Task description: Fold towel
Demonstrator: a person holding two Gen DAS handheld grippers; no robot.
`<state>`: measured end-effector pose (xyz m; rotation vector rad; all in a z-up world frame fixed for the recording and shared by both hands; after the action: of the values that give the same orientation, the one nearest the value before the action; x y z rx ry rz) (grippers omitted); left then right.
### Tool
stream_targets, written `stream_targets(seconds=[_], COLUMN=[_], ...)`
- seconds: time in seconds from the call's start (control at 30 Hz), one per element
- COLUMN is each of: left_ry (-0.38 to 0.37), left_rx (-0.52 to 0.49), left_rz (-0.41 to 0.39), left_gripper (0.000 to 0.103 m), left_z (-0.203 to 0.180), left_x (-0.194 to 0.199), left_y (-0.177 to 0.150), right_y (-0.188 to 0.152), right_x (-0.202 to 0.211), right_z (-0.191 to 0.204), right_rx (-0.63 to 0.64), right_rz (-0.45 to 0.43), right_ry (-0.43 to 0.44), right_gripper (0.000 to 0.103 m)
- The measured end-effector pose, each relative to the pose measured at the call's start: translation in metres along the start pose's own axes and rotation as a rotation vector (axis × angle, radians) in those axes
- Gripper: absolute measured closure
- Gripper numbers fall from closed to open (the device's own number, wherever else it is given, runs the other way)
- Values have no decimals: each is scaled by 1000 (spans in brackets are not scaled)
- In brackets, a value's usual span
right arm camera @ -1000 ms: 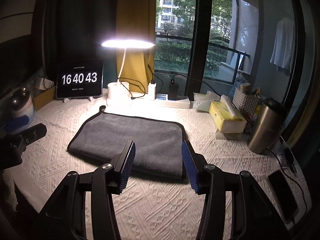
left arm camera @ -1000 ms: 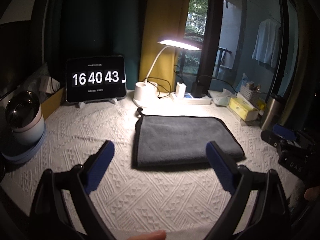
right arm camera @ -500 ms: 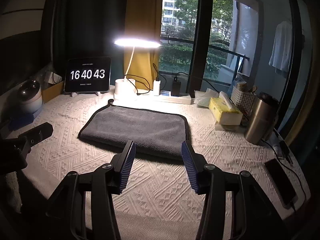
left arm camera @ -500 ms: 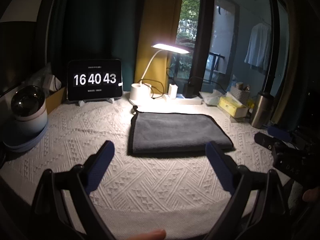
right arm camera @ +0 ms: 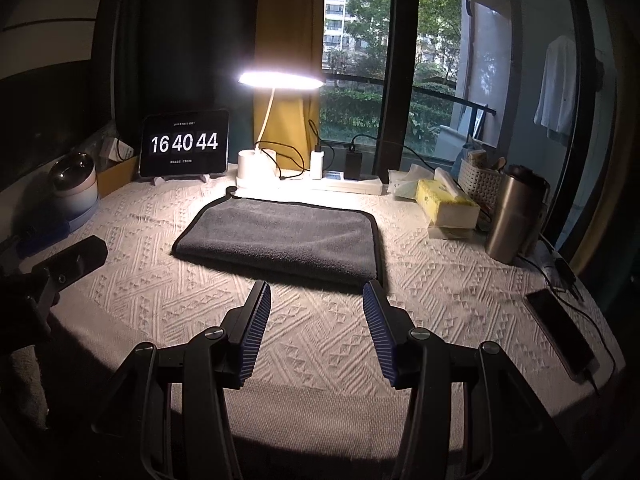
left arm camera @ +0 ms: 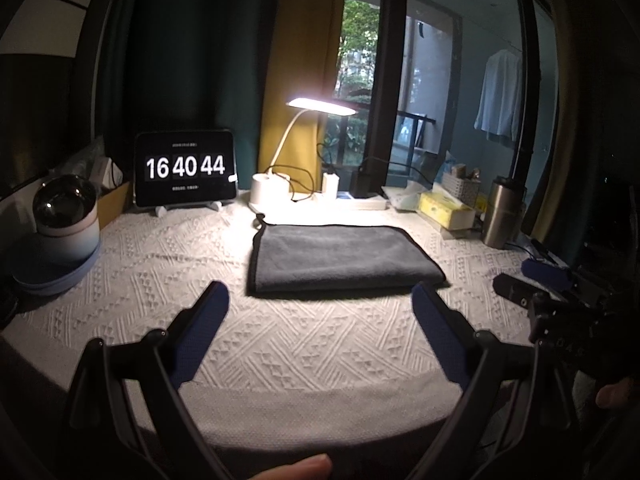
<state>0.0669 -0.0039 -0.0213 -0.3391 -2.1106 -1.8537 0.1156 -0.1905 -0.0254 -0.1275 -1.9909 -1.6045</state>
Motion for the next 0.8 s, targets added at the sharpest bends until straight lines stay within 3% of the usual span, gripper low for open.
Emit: stream_targets(seconds=[0.27,0.8], left_ry=[2,19], left_rx=[-39,-32], left_rz=[-66,-102], left_gripper=[9,9], left_z=[-3,1], left_x=[27,42], left_y=[-5,-3], right_y=[-2,-9], right_x=[31,40], right_z=[3,2], right_rx=[10,10], right_rz=[-72,-72], right_ry=[-23,-26], right_gripper=[52,52])
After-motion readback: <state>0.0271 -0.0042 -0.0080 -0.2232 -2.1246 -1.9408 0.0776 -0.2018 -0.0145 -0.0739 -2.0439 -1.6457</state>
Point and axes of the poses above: each gripper's, at about its wrist camera, not at the fingertips, and x roughly against the way its jaws point, z to its left, y to its top, the point moved 6 cm from there along -x, roughly the way its jaws point
